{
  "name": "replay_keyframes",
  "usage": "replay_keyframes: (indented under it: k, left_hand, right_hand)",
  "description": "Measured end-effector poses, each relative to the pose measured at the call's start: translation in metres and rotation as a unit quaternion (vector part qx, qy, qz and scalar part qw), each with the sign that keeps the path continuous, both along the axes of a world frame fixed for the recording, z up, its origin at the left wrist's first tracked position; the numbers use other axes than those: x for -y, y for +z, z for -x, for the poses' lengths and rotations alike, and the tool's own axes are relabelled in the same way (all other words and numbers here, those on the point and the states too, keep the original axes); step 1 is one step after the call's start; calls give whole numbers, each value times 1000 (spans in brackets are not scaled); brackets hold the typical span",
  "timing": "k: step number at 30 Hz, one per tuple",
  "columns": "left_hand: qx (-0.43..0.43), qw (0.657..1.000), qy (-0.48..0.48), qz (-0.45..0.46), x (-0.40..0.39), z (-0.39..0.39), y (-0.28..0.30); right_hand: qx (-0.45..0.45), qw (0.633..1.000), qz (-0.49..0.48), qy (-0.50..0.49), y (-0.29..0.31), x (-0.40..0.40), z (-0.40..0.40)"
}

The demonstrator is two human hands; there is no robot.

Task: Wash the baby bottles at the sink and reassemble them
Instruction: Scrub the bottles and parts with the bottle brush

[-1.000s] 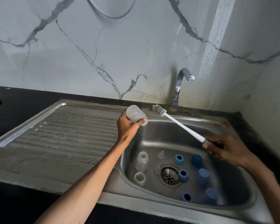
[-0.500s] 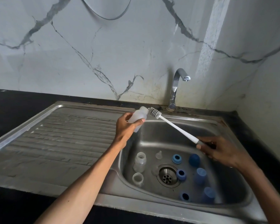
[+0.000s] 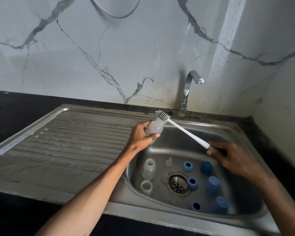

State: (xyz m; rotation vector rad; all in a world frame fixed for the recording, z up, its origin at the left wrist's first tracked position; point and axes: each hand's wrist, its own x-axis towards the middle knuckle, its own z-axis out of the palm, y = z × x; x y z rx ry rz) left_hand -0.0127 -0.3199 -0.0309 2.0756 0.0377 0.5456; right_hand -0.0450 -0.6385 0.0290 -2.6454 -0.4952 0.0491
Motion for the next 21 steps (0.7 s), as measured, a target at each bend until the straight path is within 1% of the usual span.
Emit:
replay_keyframes:
  k: [4,9,12,18,21]
  left_hand:
    - [16,999,50,6,-12,-1,4]
    - [16,998,47,25,-8,0,2]
    - [6,999,44,-2,-4,-1,-1]
    - [-42,996,63,-56,-4,0,-4]
    - [-68,989,60,-119,2,-3,-8]
  right_hand:
    - [4,1000,1,11,6,9,-3]
    - [18,1000,4,5,9,20,-5]
    - [18,1000,-4,-3,9,20,-5]
    - [5,999,23,-26,4,18,-6]
    - [-4,998,46,-37,1,19,-7]
